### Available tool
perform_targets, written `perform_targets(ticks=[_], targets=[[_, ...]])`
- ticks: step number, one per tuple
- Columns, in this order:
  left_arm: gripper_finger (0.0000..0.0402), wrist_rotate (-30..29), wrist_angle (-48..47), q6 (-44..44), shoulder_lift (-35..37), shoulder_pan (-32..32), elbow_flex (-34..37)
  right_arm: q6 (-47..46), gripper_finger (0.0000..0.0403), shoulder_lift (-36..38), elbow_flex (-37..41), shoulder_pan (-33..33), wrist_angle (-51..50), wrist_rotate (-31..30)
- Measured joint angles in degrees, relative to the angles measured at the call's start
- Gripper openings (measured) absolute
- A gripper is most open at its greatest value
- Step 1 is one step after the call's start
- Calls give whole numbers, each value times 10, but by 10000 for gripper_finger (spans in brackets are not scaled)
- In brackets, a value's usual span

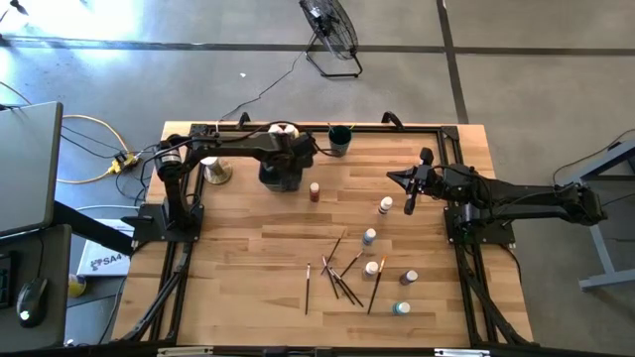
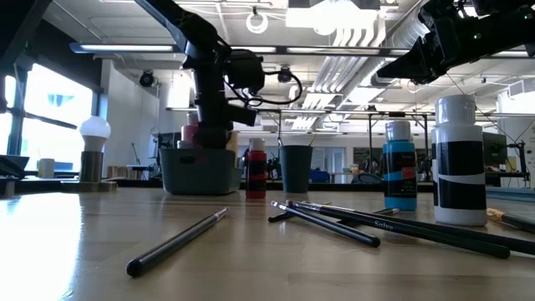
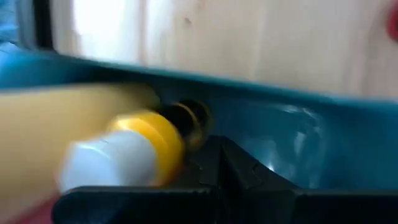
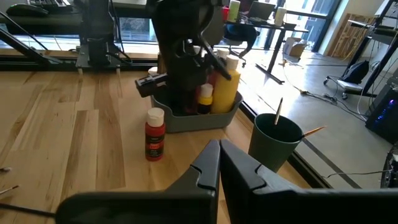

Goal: Pick & Place Paint Supplies
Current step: Adjust the small yellow paint bottle

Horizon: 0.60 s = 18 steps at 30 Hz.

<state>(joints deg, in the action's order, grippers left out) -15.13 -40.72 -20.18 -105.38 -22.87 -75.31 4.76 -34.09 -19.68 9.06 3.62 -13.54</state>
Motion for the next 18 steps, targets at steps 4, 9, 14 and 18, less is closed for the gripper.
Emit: perform_targets(ticks=[4, 9, 14, 18], targets=[[0, -41, -23, 27, 0, 0, 0, 0, 4, 0, 0, 0, 0, 0], [0, -82, -17, 40, 0, 0, 0, 0, 4, 0, 0, 0, 0, 0], [0, -65, 3, 39, 0, 0, 0, 0, 4, 0, 0, 0, 0, 0], [0, -62, 8, 39, 0, 0, 0, 0, 4, 0, 0, 0, 0, 0]])
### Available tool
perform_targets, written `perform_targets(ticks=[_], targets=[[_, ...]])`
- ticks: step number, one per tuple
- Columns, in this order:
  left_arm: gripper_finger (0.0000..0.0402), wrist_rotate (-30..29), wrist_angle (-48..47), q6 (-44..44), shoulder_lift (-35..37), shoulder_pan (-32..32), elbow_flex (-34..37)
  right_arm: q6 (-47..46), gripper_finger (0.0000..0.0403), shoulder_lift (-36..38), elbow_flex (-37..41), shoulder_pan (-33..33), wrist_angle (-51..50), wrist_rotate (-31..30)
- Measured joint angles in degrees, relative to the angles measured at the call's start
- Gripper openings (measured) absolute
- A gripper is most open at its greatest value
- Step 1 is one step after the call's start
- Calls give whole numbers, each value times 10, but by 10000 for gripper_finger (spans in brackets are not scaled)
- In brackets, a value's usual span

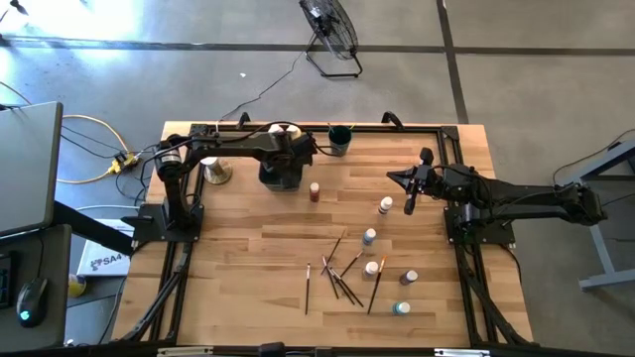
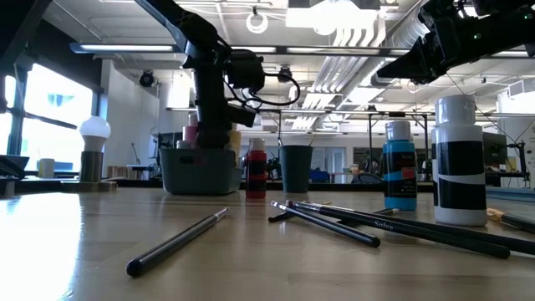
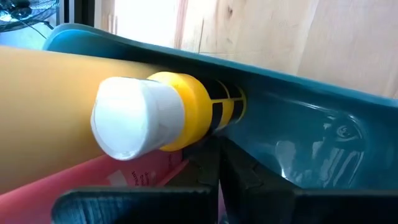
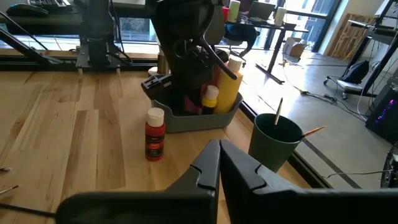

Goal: Pick & Place Paint Supplies
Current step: Adjust the small yellow paint bottle

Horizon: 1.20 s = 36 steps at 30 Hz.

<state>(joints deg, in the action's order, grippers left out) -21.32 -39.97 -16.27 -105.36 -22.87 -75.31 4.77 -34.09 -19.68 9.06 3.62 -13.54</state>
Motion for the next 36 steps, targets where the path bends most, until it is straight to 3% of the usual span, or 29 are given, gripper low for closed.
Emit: perform_targets(ticks=[18, 28, 36], targets=[[0, 40, -4, -3, 2, 0, -1, 0, 4, 0, 0, 0, 0, 0], [0, 27, -21, -2, 2, 0, -1, 0, 4, 0, 0, 0, 0, 0], [0, 44, -52, 3, 32, 0, -1, 0, 4, 0, 0, 0, 0, 0]])
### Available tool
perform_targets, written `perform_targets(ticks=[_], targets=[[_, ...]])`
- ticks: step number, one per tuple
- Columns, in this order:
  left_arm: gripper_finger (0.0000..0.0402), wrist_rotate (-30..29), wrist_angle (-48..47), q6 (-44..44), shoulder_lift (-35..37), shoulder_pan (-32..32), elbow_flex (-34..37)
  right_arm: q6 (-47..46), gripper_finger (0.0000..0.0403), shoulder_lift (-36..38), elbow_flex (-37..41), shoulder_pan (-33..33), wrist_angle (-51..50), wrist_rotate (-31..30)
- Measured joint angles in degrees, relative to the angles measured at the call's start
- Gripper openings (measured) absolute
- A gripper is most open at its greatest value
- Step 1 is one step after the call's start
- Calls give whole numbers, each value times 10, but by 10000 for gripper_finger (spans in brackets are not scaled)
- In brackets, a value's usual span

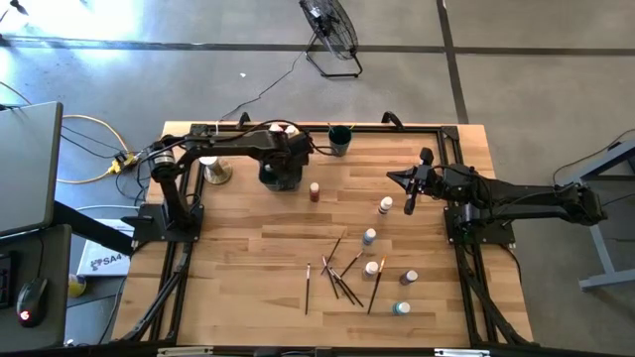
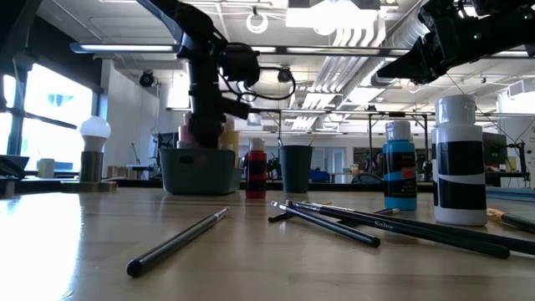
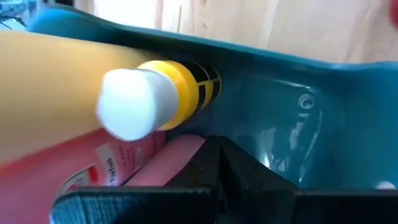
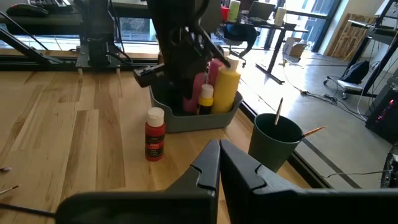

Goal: Pick & Place Paint Supplies
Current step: Adjust the small yellow paint bottle, then put the small red paint bottle into the green bin

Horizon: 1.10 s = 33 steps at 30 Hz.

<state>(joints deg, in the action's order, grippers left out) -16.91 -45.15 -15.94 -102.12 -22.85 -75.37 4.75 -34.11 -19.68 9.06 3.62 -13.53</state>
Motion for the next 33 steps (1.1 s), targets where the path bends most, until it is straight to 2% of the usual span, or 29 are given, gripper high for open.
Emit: perform_targets(ticks=[11, 22, 27, 33], targets=[[0, -4, 1, -7, 69, 9, -33, 0, 4, 0, 0, 0, 0, 0], [0, 5, -18, -16, 178, 27, -53, 0, 4, 0, 0, 0, 0, 0], [0, -5, -42, 11, 229, 55, -54, 0, 4, 0, 0, 0, 0, 0], [0, -5, -45, 20, 280, 125, -40, 0, 4, 0, 0, 0, 0, 0]])
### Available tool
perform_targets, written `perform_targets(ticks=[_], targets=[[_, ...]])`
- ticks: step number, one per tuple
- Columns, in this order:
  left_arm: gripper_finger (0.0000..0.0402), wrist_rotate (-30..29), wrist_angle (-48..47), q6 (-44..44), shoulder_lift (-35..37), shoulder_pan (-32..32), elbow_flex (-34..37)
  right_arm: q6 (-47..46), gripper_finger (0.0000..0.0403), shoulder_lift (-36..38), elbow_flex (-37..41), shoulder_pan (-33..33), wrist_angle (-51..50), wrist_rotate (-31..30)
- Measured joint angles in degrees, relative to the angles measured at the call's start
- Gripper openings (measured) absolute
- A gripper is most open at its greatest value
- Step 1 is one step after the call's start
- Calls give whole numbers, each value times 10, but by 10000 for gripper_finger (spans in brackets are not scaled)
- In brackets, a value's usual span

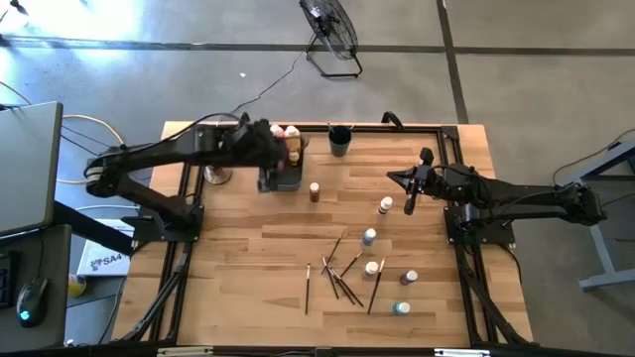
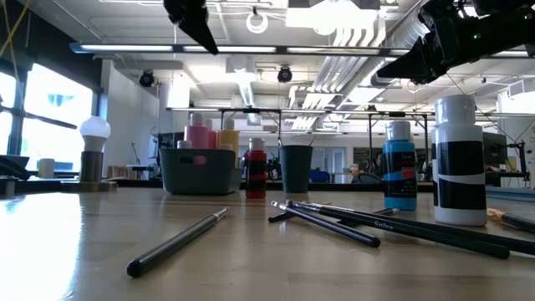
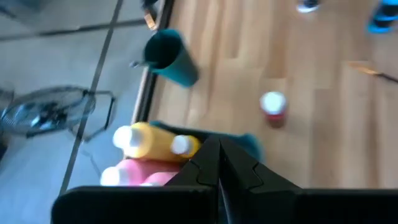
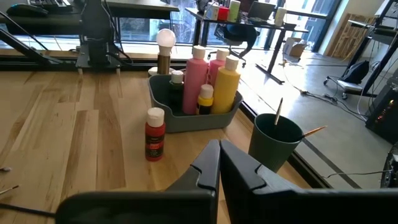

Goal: Pick & Place Paint Supplies
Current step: Put the small red paint bottle into the green bin

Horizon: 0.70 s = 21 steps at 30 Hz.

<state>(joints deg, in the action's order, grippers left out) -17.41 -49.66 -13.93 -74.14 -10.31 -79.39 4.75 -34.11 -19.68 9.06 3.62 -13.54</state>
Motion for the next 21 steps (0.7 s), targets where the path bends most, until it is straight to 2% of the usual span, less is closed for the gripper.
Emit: perform_targets(ticks=[5, 11, 17, 21], targets=[[0, -6, 7, 48, 24, 70, 44, 0, 4, 0, 0, 0, 0, 0], [0, -65, 38, 112, 28, 143, 121, -1, 4, 0, 0, 0, 0, 2], [0, -56, 140, 141, 28, 160, 191, -2, 4, 0, 0, 0, 0, 2], [0, -68, 181, 138, 25, 151, 203, -2, 4, 0, 0, 0, 0, 2]])
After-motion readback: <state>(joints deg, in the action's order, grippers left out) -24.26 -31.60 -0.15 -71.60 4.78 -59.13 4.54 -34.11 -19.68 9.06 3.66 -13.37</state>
